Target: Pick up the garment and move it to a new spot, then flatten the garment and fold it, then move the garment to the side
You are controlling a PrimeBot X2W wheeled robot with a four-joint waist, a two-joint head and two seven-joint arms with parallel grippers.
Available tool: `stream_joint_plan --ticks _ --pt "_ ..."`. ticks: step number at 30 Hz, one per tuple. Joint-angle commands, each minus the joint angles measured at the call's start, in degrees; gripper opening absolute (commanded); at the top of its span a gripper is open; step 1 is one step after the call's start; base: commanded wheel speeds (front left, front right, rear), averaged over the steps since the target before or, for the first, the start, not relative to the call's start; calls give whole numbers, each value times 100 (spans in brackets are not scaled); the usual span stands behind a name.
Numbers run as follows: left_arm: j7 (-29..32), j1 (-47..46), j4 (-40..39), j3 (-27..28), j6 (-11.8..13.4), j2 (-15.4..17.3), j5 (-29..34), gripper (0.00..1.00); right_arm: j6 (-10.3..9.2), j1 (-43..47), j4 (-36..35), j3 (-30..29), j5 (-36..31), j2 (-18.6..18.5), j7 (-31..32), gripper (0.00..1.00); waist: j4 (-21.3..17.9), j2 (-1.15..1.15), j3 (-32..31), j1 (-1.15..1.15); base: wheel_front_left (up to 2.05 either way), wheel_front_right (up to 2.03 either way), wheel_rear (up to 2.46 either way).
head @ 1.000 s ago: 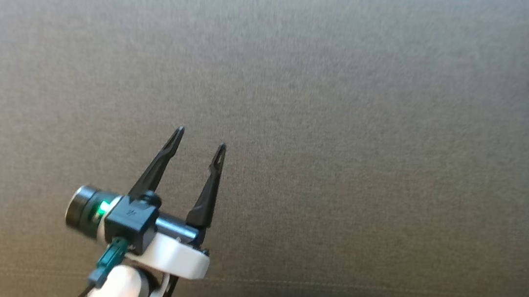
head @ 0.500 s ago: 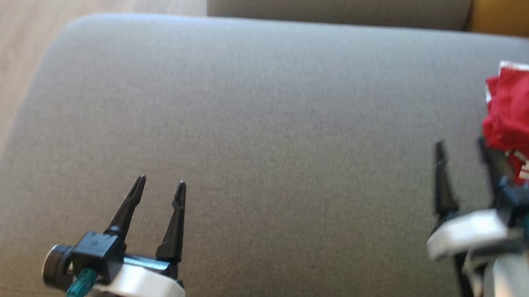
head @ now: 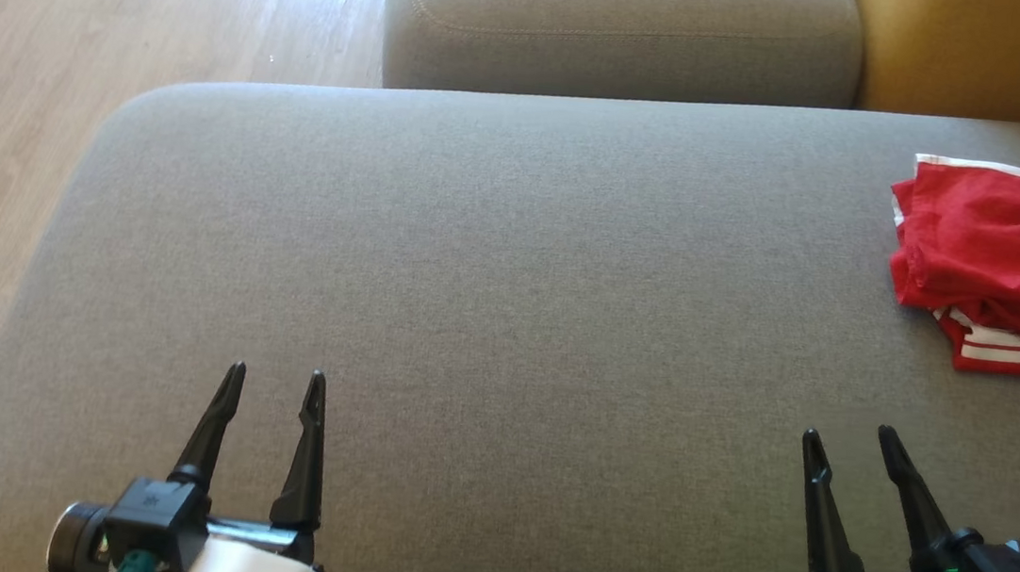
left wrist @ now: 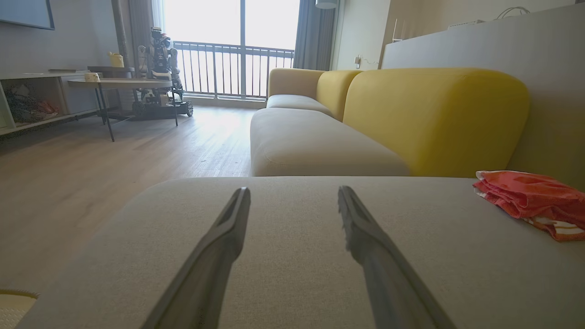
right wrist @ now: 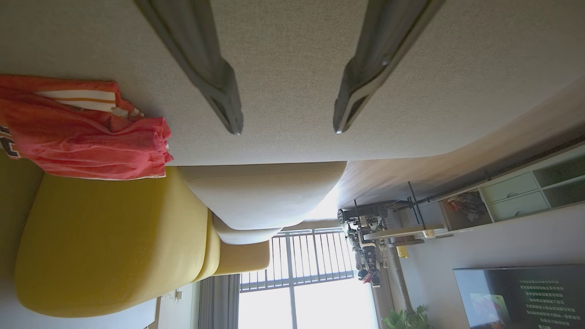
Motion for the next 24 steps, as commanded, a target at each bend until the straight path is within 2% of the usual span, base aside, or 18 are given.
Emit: stream_joint_plan --ticks 1,11,12,13,16,24 --pt "-29 -119 -157 227 -36 -36 45 100 -2 -157 -231 110 45 -30 -53 100 -36 0 -11 0 0 0 0" --pt "-29 -85 -120 221 -107 -36 8 100 -2 -156 -272 70 155 -29 -53 100 -115 0 -58 0 0 0 0" --pt "-29 -82 -114 211 -108 -37 17 0 -2 -156 -301 77 156 -29 -53 0 -122 0 -61 0 0 0 0" --pt "1 91 107 8 -108 1 -2 0 0 -2 -32 -27 111 13 2 0 -122 0 -61 0 0 0 0" --pt "7 125 309 -14 -108 2 -10 0 0 28 168 -3 112 15 10 0 -124 0 -62 0 0 0 0" --pt "89 68 353 65 -155 35 -570 0 0 -44 244 16 653 -18 100 0 -142 0 -45 0 0 0 0"
